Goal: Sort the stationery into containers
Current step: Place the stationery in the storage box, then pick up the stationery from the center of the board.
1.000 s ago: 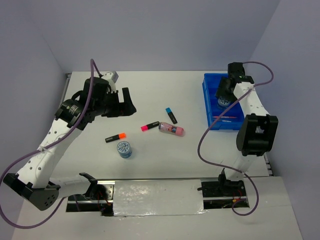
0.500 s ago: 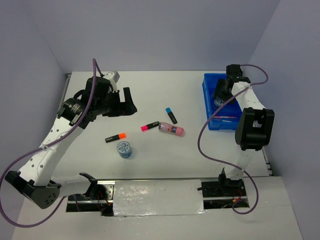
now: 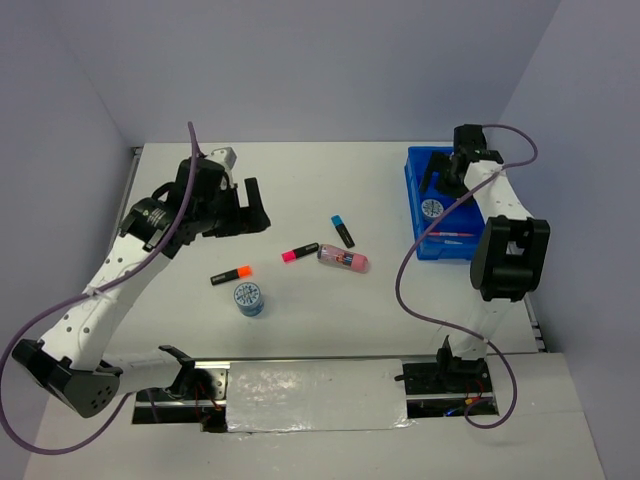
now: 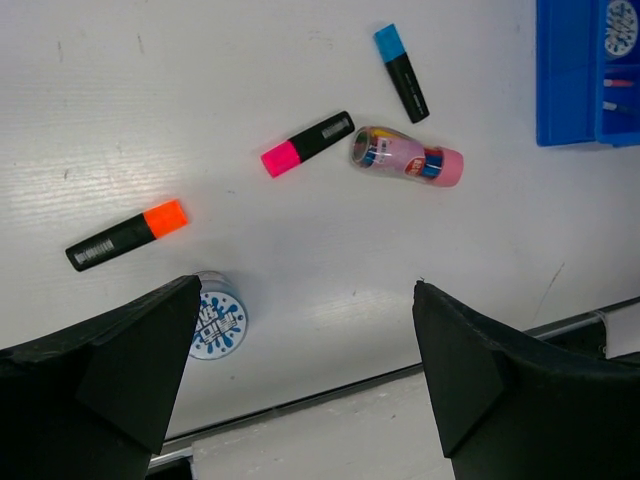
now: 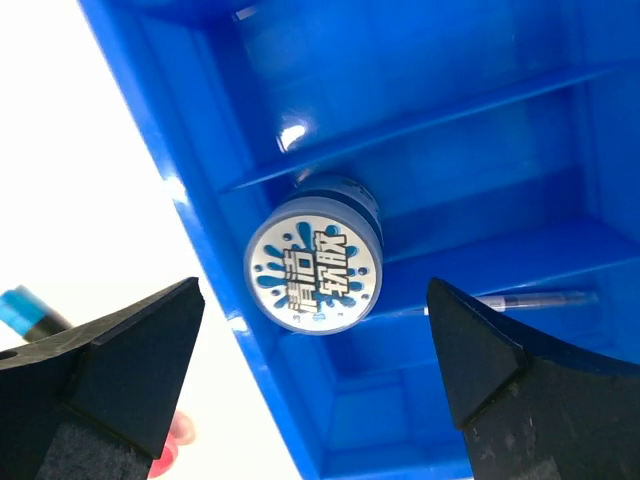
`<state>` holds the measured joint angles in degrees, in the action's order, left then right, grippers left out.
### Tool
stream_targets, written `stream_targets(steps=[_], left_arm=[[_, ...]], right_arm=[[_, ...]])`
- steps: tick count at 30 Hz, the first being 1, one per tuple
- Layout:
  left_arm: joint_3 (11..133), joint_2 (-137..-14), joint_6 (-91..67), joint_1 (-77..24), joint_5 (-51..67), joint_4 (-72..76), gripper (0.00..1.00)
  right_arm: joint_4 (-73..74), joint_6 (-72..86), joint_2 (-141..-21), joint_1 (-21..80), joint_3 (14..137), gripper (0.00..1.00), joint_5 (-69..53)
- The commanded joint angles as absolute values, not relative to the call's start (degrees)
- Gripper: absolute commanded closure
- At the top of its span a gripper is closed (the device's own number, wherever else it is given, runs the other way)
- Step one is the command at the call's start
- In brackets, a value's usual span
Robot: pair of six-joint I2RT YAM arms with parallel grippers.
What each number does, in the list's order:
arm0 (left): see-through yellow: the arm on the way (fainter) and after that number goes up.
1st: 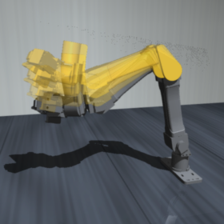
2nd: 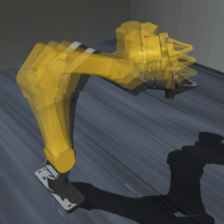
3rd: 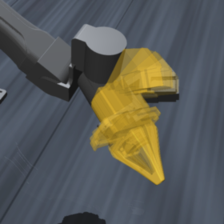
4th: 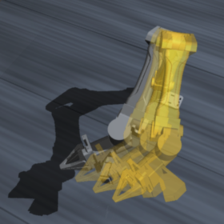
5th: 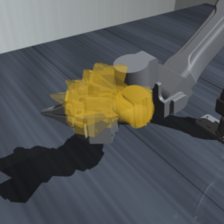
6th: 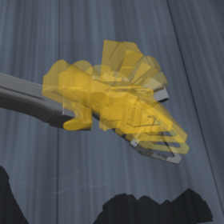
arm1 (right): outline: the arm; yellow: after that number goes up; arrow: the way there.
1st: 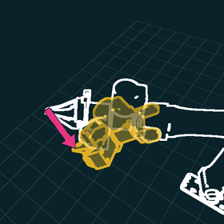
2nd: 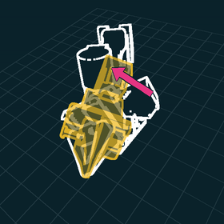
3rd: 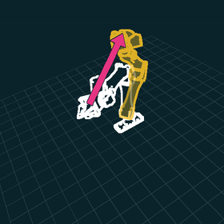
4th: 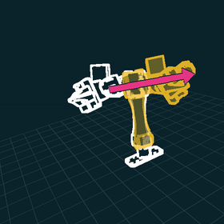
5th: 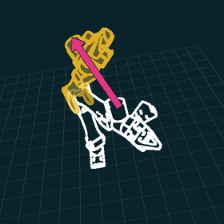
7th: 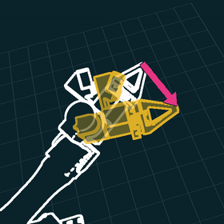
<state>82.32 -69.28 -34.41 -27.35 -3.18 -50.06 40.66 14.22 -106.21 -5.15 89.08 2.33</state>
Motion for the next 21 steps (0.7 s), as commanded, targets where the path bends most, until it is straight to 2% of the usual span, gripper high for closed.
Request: stream_targets(steps=[1,5,6,7,9,10,12,14,17,21], left_arm=[[80.6,-69.7,-36.6,-26.9,-6.1,-50.4,0.01],[81.5,-70.0,-41.6,-26.6,-13.9,-54.4,0.01],[83.2,-70.3,-43.7,-26.1,-17.3,-59.3,0.01],[84.2,-71.2,-45.5,-25.5,-23.0,-61.8,0.01],[87.1,-71.8,-51.5,-22.3,-27.3,-69.4,0.01],[87.8,-71.7,-52.8,-21.0,-28.9,-70.6,0.01],[88.9,-70.6,-54.0,-16.6,-30.3,-71.3,0.01],[89.7,-70.1,-52.5,-12.1,-30.3,-71.4,0.01],[90.4,-69.5,-48.6,-5.4,-28.6,-70.1,0.01],[89.5,-67.0,-42.9,1.1,-20.1,-65.7,0.01]], right_arm=[[42.1,14.1,-101.3,-5.2,93.4,0.00,2.7],[42.7,13.1,-96.8,-0.9,92.6,0.00,-0.3],[42.0,12.5,-95.1,2.9,91.9,0.00,-1.4],[40.1,11.3,-91.8,11.4,89.4,0.00,-0.4],[36.1,11.2,-88.9,19.7,85.8,0.00,-3.8],[29.8,11.7,-87.6,27.1,81.0,0.00,-6.6],[22.8,13.7,-85.1,34.9,76.7,0.00,-8.3],[18.9,13.1,-88.1,46.0,76.5,0.00,-5.9],[18.8,11.8,-96.5,56.0,82.1,0.00,-1.0],[21.8,11.0,-106.0,62.4,90.8,0.00,2.5]])
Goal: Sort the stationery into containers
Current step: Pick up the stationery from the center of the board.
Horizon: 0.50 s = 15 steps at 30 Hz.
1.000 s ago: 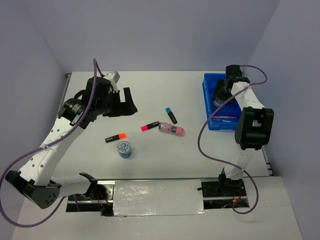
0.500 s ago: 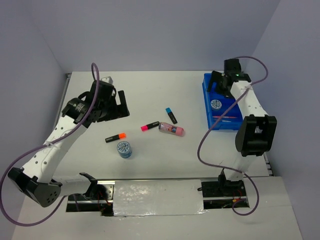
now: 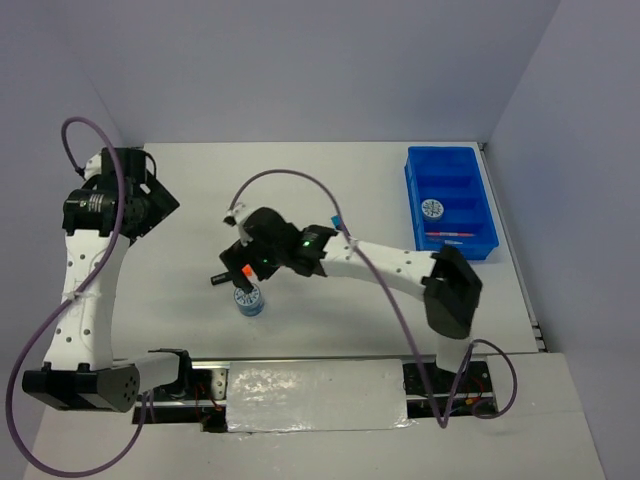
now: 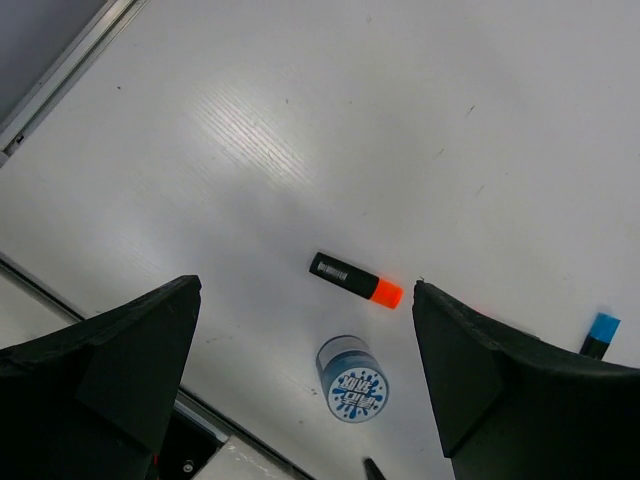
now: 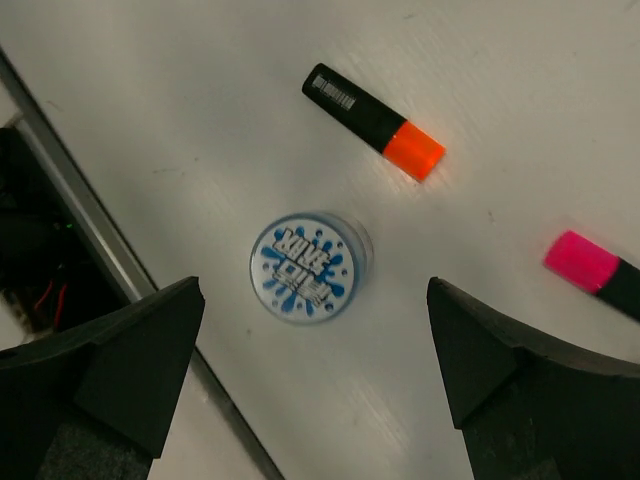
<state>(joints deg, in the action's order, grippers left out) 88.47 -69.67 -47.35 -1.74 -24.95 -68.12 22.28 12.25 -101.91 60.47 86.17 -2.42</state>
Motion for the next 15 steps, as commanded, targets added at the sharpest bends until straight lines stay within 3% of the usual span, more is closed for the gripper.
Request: stream_targets(steps=[1,7,15], left_arm=[[89.2,-66.7,-41.1,2.3,-18.9,-64.4,0.01],[86.5,-66.1,-38.1,2.4,-15.1,-63.5,0.01],[85.1,-65.8,-35.1,2.8,-13.3,-62.4,0.01]], right_arm=[[23.6,11.2,-108.9,63.3,93.7,0.00,4.6],[30.2,11.5,-117.5,66.4,100.6,0.00,10.0],[30.8,13.3,-119.2,68.1,96.9,0.01,8.3]])
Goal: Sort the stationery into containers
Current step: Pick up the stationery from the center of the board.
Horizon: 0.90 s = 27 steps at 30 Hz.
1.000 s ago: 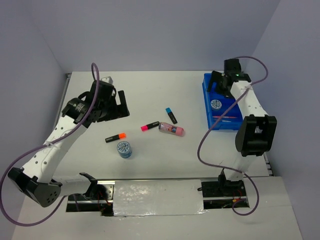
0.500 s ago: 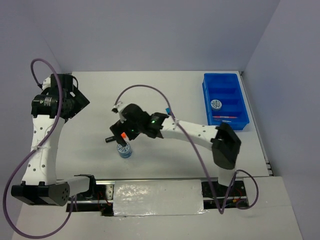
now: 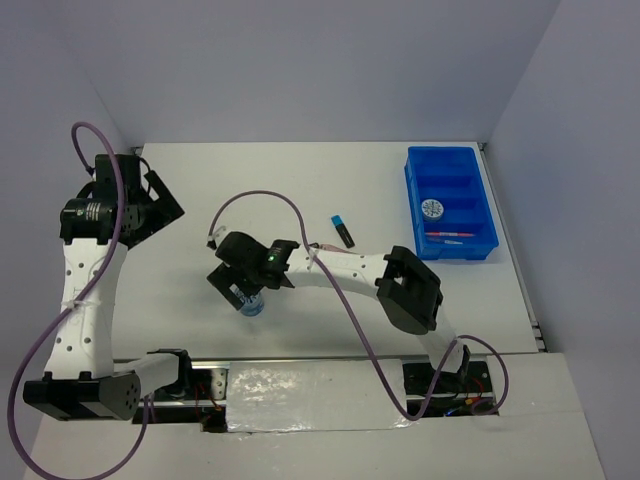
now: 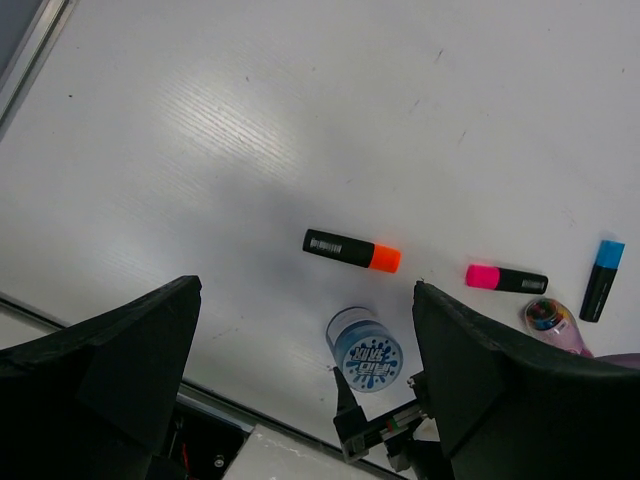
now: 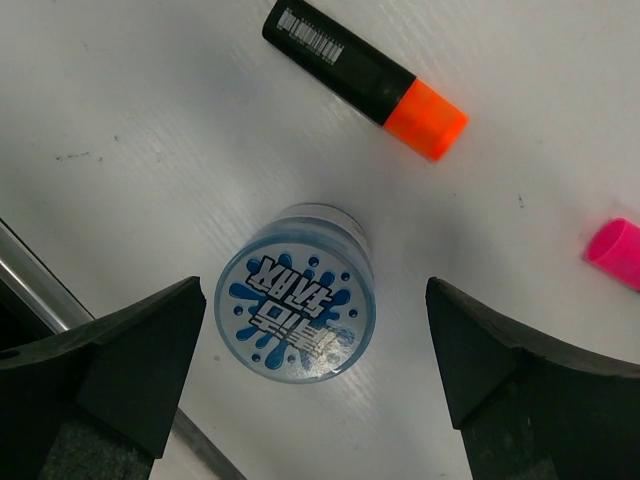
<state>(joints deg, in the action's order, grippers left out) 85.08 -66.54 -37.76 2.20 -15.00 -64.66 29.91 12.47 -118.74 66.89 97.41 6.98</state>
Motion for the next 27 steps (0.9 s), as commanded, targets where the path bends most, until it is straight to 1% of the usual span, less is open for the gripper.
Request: stream_targets(steps=[1,4,8,9,10,11,12,13,14,16,17,18,21,22,24,25,26,27], left_arm=[[85.0,-65.9,-34.9,2.9,-13.0,-62.3,0.01],[84.6,-66.1,-34.1,3.2,-12.0,-61.5,0.01],[84.1,-66.5,-33.6,3.3,-10.7,-61.0,0.01],[84.0,-66.5,-33.6,3.3,-10.5,-60.8,0.01],[83.9,-66.4,-33.5,3.3,-10.4,-60.7,0.01],[83.8,-66.4,-33.4,3.3,-10.0,-60.6,0.01],[83.8,-66.4,-33.3,3.3,-9.9,-60.4,0.01],[83.8,-66.3,-33.2,3.3,-9.8,-60.1,0.01],[83.4,-66.1,-33.0,3.3,-9.3,-60.0,0.01],[83.1,-65.9,-32.7,3.4,-9.0,-59.6,0.01],[83.0,-65.8,-32.5,3.4,-8.6,-59.5,0.01],[83.0,-65.6,-32.3,3.4,-8.4,-59.4,0.01],[83.0,-64.9,-31.3,3.3,-6.8,-58.9,0.01],[82.9,-64.6,-30.5,3.4,-5.8,-58.2,0.01],[81.7,-63.7,-29.8,3.3,-1.1,-57.2,0.01],[80.1,-63.2,-29.7,3.3,0.0,-55.7,0.01],[79.3,-62.9,-30.0,3.3,1.5,-54.9,0.01],[78.5,-62.1,-30.1,3.3,3.8,-54.1,0.01]], right_arm=[[30.7,13.4,-119.3,68.2,96.4,0.02,8.1],[28.9,13.4,-118.9,68.5,94.7,0.09,5.6],[30.7,14.0,-120.7,68.5,97.1,0.08,5.1],[31.0,13.9,-120.8,68.5,97.3,0.09,5.3],[30.8,13.8,-120.8,68.6,97.2,0.15,5.1],[30.5,13.5,-120.5,68.5,97.1,0.23,4.8],[29.6,13.4,-120.2,68.5,96.8,0.39,5.4],[28.7,13.2,-119.7,68.5,96.3,0.44,5.5],[27.8,13.0,-119.0,68.5,95.8,0.56,6.1],[27.8,13.6,-117.9,67.3,96.1,0.68,6.9],[27.4,14.2,-116.9,66.5,95.8,0.83,6.8],[27.0,14.8,-115.6,65.5,95.3,0.88,6.5],[26.5,17.5,-105.8,60.2,93.0,0.94,6.2],[26.9,18.4,-99.1,58.3,91.5,1.00,5.6],[29.1,21.1,-90.0,49.0,90.4,1.00,5.9],[30.3,21.3,-87.7,44.8,89.0,1.00,5.1],[33.5,21.1,-85.6,36.3,88.6,1.00,5.4],[35.5,20.7,-84.2,32.3,88.2,1.00,7.4]])
